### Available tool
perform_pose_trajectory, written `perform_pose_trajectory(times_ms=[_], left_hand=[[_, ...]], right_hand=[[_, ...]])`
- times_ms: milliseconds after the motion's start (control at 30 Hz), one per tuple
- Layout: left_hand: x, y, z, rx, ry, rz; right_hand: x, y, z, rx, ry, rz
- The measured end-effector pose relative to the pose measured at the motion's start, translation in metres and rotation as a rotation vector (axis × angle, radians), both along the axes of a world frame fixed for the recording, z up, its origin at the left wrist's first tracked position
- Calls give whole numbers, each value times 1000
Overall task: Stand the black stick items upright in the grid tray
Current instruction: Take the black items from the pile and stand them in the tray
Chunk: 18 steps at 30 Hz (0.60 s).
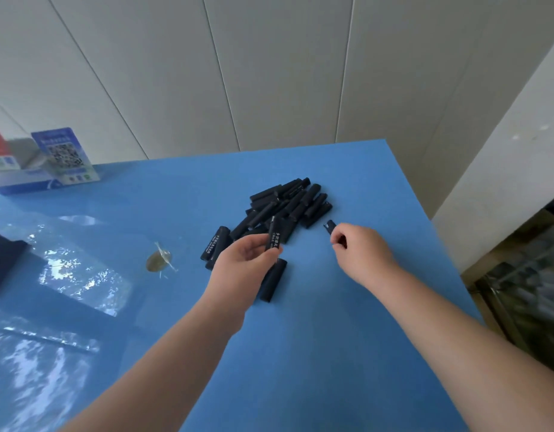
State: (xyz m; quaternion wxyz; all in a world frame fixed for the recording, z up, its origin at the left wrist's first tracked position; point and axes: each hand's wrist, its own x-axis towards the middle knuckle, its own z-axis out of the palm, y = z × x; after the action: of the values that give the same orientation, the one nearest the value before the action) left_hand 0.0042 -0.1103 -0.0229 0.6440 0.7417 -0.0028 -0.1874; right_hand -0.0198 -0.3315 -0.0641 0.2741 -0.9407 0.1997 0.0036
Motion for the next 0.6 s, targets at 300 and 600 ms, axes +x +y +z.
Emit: perform_pose_trajectory(times_ms=[300,600], left_hand=[[-5,-12,0,-49,31,-12],[-6,21,9,-196,82,88]], right_hand=[[-53,16,33,1136,-65,-238],[-40,51,46,1372,-171,-56]])
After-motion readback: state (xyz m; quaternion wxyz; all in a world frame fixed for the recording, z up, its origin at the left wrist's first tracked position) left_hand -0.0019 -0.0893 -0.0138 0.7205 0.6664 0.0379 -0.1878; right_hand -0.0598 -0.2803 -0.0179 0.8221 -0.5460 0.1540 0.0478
